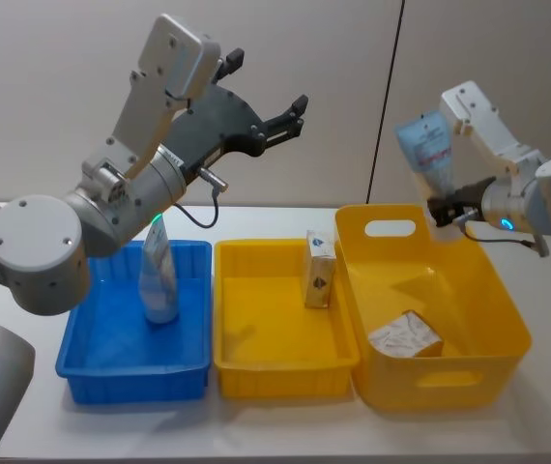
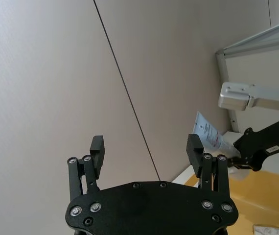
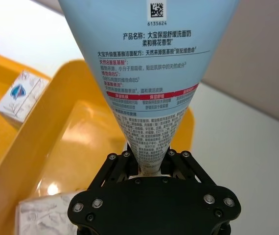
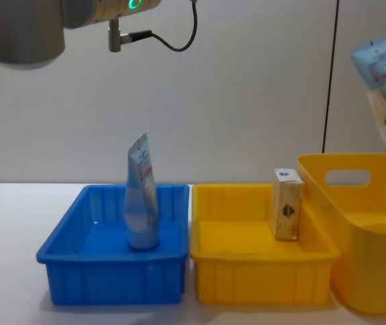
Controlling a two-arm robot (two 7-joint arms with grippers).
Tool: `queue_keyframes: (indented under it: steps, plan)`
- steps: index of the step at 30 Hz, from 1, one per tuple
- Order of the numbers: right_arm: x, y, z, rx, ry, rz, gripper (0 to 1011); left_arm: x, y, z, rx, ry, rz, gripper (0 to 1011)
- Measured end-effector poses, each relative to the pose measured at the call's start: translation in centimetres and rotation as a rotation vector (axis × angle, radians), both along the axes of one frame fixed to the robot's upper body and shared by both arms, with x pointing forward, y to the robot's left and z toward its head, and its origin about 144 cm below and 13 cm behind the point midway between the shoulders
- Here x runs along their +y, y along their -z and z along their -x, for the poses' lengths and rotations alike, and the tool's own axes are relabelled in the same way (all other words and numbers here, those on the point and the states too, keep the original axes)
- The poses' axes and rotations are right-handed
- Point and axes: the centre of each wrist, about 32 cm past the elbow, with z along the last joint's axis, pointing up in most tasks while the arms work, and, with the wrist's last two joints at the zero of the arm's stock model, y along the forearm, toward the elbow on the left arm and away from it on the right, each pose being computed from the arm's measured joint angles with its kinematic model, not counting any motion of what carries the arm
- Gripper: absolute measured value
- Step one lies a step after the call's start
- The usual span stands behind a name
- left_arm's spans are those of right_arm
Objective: Bimanual collaborative sorting of washing and personal care products
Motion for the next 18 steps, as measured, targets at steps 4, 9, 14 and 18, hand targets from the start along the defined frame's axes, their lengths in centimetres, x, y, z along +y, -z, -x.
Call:
queue_keyframes:
  steps: [4, 9, 14, 18]
  plan:
    - [-0.2, 0.3, -0.7, 0.063, 0.004, -0.013, 208, 0.0, 0.0, 0.0, 0.0, 0.0, 0.0, 1001]
    - [-0.5, 0.9, -1.8, 0.151, 0.007, -0.035, 208, 0.0, 0.0, 0.0, 0.0, 0.0, 0.0, 1001]
    - [-0.7, 1.5, -2.8, 0.227, 0.004, -0.06, 208, 0.0, 0.0, 0.0, 0.0, 0.0, 0.0, 1001]
    - [-1.0, 2.1, -3.7, 0.289, 0.004, -0.084, 208, 0.0, 0.0, 0.0, 0.0, 0.0, 0.0, 1001]
